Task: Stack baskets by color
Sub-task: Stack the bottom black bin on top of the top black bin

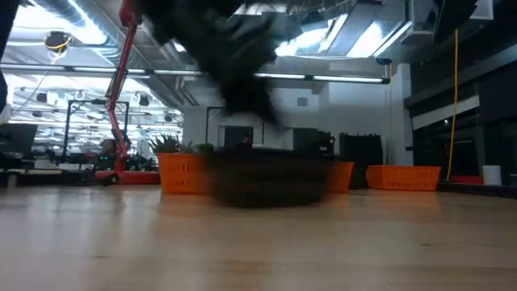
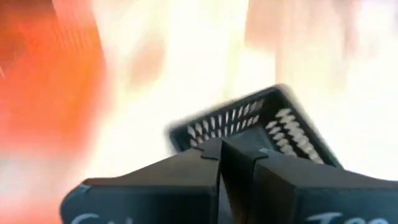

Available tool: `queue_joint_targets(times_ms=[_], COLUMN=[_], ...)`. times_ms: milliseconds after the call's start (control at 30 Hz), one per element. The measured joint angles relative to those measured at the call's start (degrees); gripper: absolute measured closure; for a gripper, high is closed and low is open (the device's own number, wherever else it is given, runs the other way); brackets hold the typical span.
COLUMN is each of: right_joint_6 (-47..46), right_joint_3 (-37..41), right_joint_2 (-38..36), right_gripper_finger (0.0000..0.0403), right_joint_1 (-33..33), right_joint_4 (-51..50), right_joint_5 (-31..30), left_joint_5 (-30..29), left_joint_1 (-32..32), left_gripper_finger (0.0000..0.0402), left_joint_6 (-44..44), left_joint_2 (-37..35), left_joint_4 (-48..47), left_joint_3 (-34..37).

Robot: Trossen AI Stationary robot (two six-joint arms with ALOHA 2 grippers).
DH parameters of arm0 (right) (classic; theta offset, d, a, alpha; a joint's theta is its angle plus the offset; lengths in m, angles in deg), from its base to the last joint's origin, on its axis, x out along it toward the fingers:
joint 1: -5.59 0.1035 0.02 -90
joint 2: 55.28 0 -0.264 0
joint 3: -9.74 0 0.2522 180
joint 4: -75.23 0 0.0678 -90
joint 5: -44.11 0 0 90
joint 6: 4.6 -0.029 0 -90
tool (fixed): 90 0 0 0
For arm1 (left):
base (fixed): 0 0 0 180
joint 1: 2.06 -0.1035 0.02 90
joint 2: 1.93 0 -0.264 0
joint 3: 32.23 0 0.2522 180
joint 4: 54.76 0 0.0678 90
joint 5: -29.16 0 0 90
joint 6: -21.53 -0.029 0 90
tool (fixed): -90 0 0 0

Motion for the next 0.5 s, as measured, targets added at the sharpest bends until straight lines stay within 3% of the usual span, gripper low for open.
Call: queue_joint_targets(times_ms=[67,233,367,500], right_joint_6=[-1.75,-4.17,-4.21,-4.53], right_joint_3=[0.07,0.09,0.09,0.09], right_joint_2=[-0.35,-0.27,0.22,0.44], right_gripper_finger=[0.0307,0.0307,0.0307,0.0307], right_joint_1=[0.94,4.19,6.9,9.67], right_joint_4=[-0.14,-0.44,-0.58,-0.64], right_joint_5=[-0.07,-0.07,-0.05,-0.07], left_joint_5=[0.12,-3.55,-7.73,-10.4], left_joint_1=[-0.82,-0.32,0.08,-0.47], left_gripper_finger=[0.0401,0.0401,0.0401,0.0401], left_joint_6=[-5.97,-9.9,-7.23,2.14], left_joint_2=[0.8,-0.01,-1.45,-4.8], left_joint_4=[-4.66,-33.09,-51.22,-67.39], left_joint_3=[-7.78,-20.5,-23.36,-22.2])
